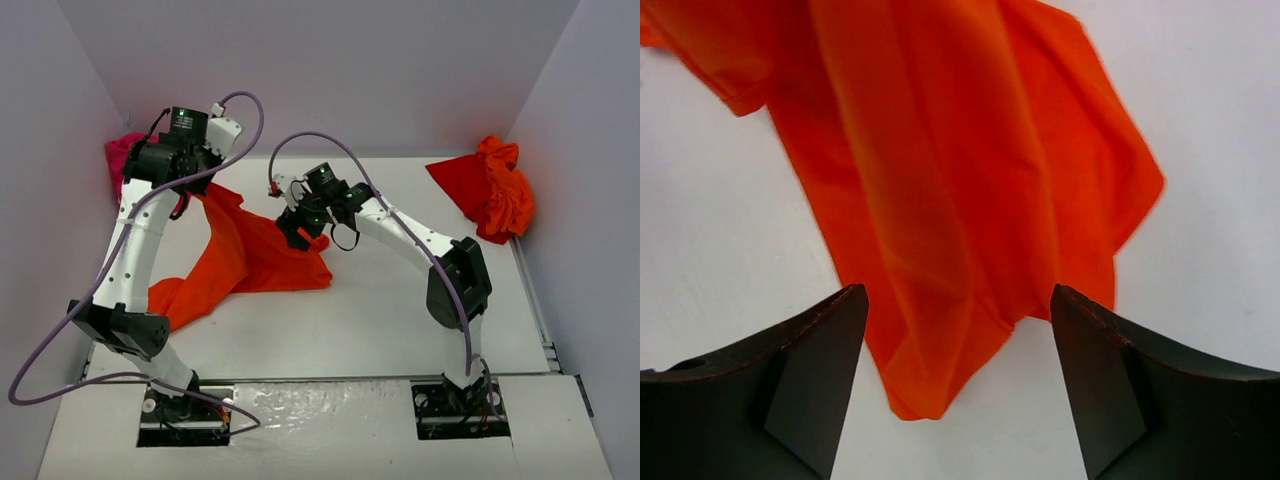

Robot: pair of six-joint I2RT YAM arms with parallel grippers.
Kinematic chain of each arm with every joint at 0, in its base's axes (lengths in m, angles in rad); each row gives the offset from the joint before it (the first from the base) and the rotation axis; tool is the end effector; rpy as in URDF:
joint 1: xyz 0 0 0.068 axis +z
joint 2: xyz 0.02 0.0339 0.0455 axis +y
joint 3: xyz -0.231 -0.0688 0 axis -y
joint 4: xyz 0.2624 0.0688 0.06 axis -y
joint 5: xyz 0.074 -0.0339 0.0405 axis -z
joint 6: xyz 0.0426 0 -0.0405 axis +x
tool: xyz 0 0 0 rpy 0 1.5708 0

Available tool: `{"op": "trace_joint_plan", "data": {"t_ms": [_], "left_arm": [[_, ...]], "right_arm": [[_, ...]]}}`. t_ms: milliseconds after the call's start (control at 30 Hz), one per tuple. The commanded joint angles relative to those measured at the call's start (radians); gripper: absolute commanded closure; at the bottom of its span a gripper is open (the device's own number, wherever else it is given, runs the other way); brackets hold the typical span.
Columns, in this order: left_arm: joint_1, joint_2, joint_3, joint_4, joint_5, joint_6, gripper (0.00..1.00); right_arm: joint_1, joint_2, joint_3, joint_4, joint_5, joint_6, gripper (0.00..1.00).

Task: Fold and stack the t-shirts
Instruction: Flatten out the tshirt

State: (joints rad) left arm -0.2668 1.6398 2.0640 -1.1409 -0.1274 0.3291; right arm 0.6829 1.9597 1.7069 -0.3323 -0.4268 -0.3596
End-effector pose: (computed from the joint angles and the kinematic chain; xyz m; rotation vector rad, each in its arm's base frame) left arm 0.3275 -0.0839 0.4303 0.6076 2.2046 0.1781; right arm 0.3540 0.3107 0.2574 -1.2887 1.7414 0.6462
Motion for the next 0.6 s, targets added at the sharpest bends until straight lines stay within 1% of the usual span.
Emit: {"op": "trace_joint_plan", "data": {"t_ms": [0,133,233,400,567], "left_arm": [[0.008,-0.058,-0.001,0.026,-0.049,0.009,1.0],[0.008,-0.056,0.026,0.022,-0.058,0.008,1.0],[0.008,-0.051,0.103,-0.012,-0.054,0.011,1.0],[0.008,-0.065,0.215,-0.079,-0.079,0.037,1.0],[0.009,-0.097,0.28,-0.114,-0.094,0.052,1.0]], "right_arm": [[0.033,-0.04,0.043,-0.03,-0.06,-0.024,0.29],[0.047,-0.046,0.016,-0.042,-0.096,-0.039,0.29],[0.063,0.001,0.019,-0.042,-0.088,-0.044,0.3],[0.066,0.075,0.078,-0.046,-0.042,-0.055,0.31],[0.065,0.137,0.124,-0.05,-0.026,-0.07,0.32]]}}
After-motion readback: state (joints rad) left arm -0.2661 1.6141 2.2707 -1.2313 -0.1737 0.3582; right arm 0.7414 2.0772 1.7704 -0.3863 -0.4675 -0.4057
